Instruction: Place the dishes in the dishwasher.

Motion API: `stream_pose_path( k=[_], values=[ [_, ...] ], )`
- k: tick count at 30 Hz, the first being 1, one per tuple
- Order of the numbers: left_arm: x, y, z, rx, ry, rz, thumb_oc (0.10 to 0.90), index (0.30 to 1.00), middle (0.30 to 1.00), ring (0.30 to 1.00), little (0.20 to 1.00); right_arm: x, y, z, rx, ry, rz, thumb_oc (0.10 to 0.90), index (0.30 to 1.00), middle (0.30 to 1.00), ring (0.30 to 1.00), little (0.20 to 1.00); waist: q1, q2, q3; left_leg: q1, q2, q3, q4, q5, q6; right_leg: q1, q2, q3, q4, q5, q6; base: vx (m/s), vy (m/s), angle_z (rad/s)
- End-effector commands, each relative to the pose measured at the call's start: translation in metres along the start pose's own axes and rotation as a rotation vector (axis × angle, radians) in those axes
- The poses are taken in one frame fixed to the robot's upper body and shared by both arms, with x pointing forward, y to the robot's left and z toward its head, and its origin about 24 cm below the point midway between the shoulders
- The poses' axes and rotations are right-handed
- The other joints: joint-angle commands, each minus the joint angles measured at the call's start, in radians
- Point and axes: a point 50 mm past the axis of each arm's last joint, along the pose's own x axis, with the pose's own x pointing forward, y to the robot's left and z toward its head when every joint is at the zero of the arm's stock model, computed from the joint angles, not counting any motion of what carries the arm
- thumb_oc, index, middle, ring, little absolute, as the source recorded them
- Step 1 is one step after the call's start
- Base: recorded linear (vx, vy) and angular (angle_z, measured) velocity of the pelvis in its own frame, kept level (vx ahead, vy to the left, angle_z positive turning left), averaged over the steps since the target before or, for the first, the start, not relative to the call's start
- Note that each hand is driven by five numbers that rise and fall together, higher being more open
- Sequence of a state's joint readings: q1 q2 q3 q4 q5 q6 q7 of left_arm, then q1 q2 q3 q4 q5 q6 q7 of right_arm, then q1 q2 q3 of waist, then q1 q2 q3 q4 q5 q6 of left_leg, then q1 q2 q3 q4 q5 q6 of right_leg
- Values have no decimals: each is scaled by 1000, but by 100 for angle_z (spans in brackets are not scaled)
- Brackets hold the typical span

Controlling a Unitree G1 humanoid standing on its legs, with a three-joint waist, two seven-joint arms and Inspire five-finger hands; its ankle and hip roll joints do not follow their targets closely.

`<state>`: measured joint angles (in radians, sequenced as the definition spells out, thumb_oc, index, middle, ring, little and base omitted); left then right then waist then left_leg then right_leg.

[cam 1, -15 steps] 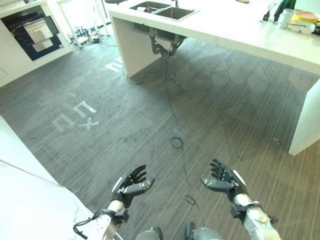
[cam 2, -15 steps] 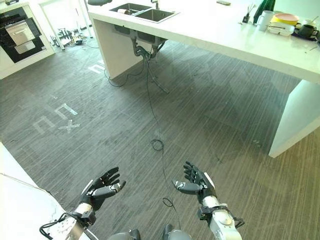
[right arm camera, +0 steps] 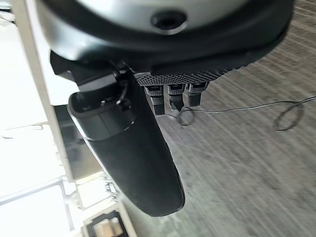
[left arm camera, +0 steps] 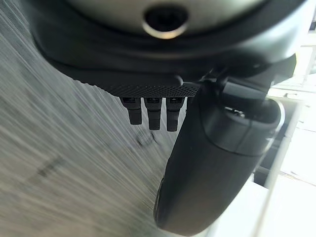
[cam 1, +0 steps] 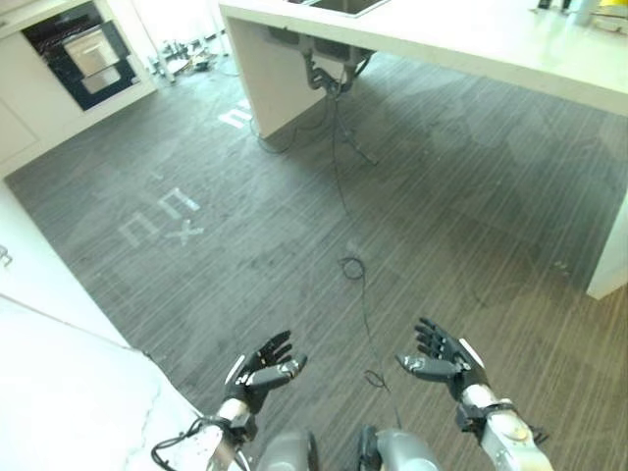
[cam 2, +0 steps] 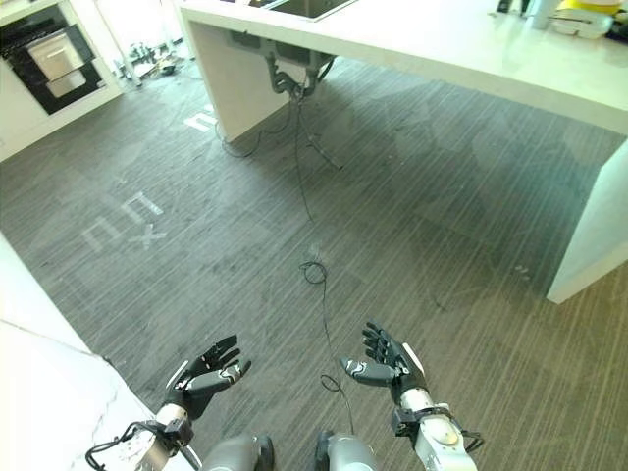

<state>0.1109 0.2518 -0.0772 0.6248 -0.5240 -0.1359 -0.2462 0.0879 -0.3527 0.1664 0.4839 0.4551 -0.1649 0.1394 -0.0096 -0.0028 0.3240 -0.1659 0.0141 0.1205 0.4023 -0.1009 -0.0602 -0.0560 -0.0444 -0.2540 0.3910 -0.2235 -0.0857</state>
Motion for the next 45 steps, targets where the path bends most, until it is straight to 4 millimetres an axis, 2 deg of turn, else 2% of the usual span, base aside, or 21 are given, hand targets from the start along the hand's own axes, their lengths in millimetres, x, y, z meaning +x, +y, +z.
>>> stream_pose_path(
  k=[1, 2, 5, 10, 11, 13, 14, 16, 19, 22, 23, 27, 29, 30, 31, 32, 34, 37, 40, 42, 45],
  values=[
    [3, 0, 25, 94, -121, 2, 800, 900, 900, 900, 900, 9, 1, 36, 17, -168, 18, 800, 900, 900, 900, 900, 30, 18, -25, 27, -25, -1, -102, 22, 15, 133, 15, 72, -91, -97, 75, 390, 204, -35],
    [1, 2, 14, 134, -78, 12, 800, 900, 900, 900, 900, 7, -5, 31, 43, -149, -23, 800, 900, 900, 900, 900, 36, 41, -17, -104, 23, 44, -102, 37, -5, 156, 33, 40, -91, -114, 69, 348, 184, -15],
    [0, 4, 10, 146, -61, 17, 800, 900, 900, 900, 900, 5, -10, 30, 54, -148, -50, 800, 900, 900, 900, 900, 32, 41, -19, -117, 62, 100, -102, 36, -1, 172, 25, 14, -91, -127, 66, 291, 178, -12],
    [-1, 12, 7, 212, -36, 61, 800, 900, 900, 900, 900, 3, -15, 23, 117, -140, -67, 800, 900, 900, 900, 900, 47, 15, -64, -74, 5, 80, -102, -53, 76, 280, 13, 28, -91, -165, 97, 403, 262, -22],
    [1, 14, 9, 217, -28, 69, 800, 900, 900, 900, 900, 4, -15, 24, 106, -150, -77, 800, 900, 900, 900, 900, 34, 15, -80, -48, -16, 68, -102, -88, 113, 319, 9, 19, -75, -48, 132, 578, 416, -32],
    [7, 14, 17, 249, -29, 60, 800, 900, 900, 900, 900, 6, -10, 30, 102, -188, -103, 800, 900, 900, 900, 900, 17, 5, -83, -12, -75, 49, -102, -132, 177, 184, -54, 33, 319, 131, 227, 401, 364, 14],
    [8, 12, 20, 264, -31, 60, 800, 900, 900, 900, 900, 6, -10, 31, 97, -196, -116, 800, 900, 900, 900, 900, 15, 2, -81, -4, -90, 42, -102, -142, 192, 139, -62, 43, 398, 180, 249, 233, 226, 40],
    [12, 9, 23, 238, -51, 76, 800, 900, 900, 900, 900, 8, -11, 33, 95, -204, -123, 800, 900, 900, 900, 900, -1, 22, -65, 37, -90, 33, -102, -164, 204, -6, -80, 28, 533, 147, 214, 262, 153, 45],
    [13, 7, 27, 223, -73, 56, 800, 900, 900, 900, 900, 6, -14, 35, 72, -217, -130, 800, 900, 900, 900, 900, -37, 36, -37, 97, -80, -2, -102, -179, 187, -82, -2, 24, 287, 84, 181, 361, -119, 21],
    [14, 9, 34, 234, -80, 59, 800, 900, 900, 900, 900, 0, -23, 36, 70, -227, -125, 800, 900, 900, 900, 900, -57, 33, -15, 160, -65, -9, -102, -222, 183, -142, -11, -14, -55, 168, 201, 412, -212, 93],
    [15, 9, 32, 226, -80, 81, 800, 900, 900, 900, 900, -2, -27, 35, 67, -226, -110, 800, 900, 900, 900, 900, -63, 38, -10, 204, -62, -12, -102, -260, 187, -233, -47, -24, -39, 225, 228, 412, -186, 112],
    [14, 5, 18, 206, -52, 107, 800, 900, 900, 900, 900, -3, -30, 35, 69, -223, -120, 800, 900, 900, 900, 900, -77, 37, -43, 305, -75, -53, -102, -283, 154, -165, -2, 23, -29, 121, 162, 583, -317, -17],
    [12, 5, 9, 218, -31, 126, 800, 900, 900, 900, 900, 1, -31, 39, 45, -211, -118, 800, 900, 900, 900, 900, -77, 37, -63, 403, -51, -17, -82, -165, 96, -107, 13, 40, -41, 61, 117, 543, -305, -18],
    [11, 5, 6, 223, -31, 124, 800, 900, 900, 900, 900, 4, -33, 41, 33, -209, -119, 800, 900, 900, 900, 900, -71, 40, -62, 351, -28, -11, 98, -75, 49, -63, 27, 49, -70, 43, 91, 378, -247, 61],
    [11, 5, 6, 223, -34, 124, 800, 900, 900, 900, 900, 5, -34, 42, 28, -210, -118, 800, 900, 900, 900, 900, -69, 43, -60, 325, -21, -15, 145, -53, 37, -47, 32, 52, -78, 37, 83, 408, -331, 0],
    [10, 4, 4, 223, -36, 122, 800, 900, 900, 900, 900, 4, -37, 41, 10, -207, -123, 800, 900, 900, 900, 900, -62, 36, -50, 215, 17, 8, 372, 15, 10, 4, 36, 57, -91, 18, 57, 330, -329, -39],
    [12, 5, 8, 231, -33, 114, 800, 900, 900, 900, 900, 3, -41, 42, 9, -207, -137, 800, 900, 900, 900, 900, -49, 29, -34, 42, 41, 35, 528, 34, 9, 66, 38, 47, -91, -15, 30, 331, -302, 1],
    [10, 9, 7, 264, -15, 114, 800, 900, 900, 900, 900, 7, -34, 41, 16, -212, -123, 800, 900, 900, 900, 900, -16, 12, -23, 25, 6, 75, 182, -6, 39, 116, 28, 71, -91, -50, 50, 441, -90, -26],
    [6, 10, 0, 268, 11, 121, 800, 900, 900, 900, 900, 9, -28, 37, 12, -194, -119, 800, 900, 900, 900, 900, 13, 9, -22, -10, -31, -2, -102, 79, 17, 149, 36, 103, -91, -75, 60, 390, 52, -60],
    [1, 12, -7, 258, 18, 137, 800, 900, 900, 900, 900, 11, -25, 35, 8, -179, -105, 800, 900, 900, 900, 900, 38, 34, -24, -132, -10, -80, -102, 90, 7, 159, 66, 124, -91, -86, 58, 327, 116, -87],
    [-5, 16, -12, 238, 26, 148, 800, 900, 900, 900, 900, 11, -25, 35, -8, -166, -97, 800, 900, 900, 900, 900, 55, 36, -22, -187, 0, -87, -102, 81, 4, 188, 48, 131, -91, -111, 67, 375, 155, -118]
  ],
)
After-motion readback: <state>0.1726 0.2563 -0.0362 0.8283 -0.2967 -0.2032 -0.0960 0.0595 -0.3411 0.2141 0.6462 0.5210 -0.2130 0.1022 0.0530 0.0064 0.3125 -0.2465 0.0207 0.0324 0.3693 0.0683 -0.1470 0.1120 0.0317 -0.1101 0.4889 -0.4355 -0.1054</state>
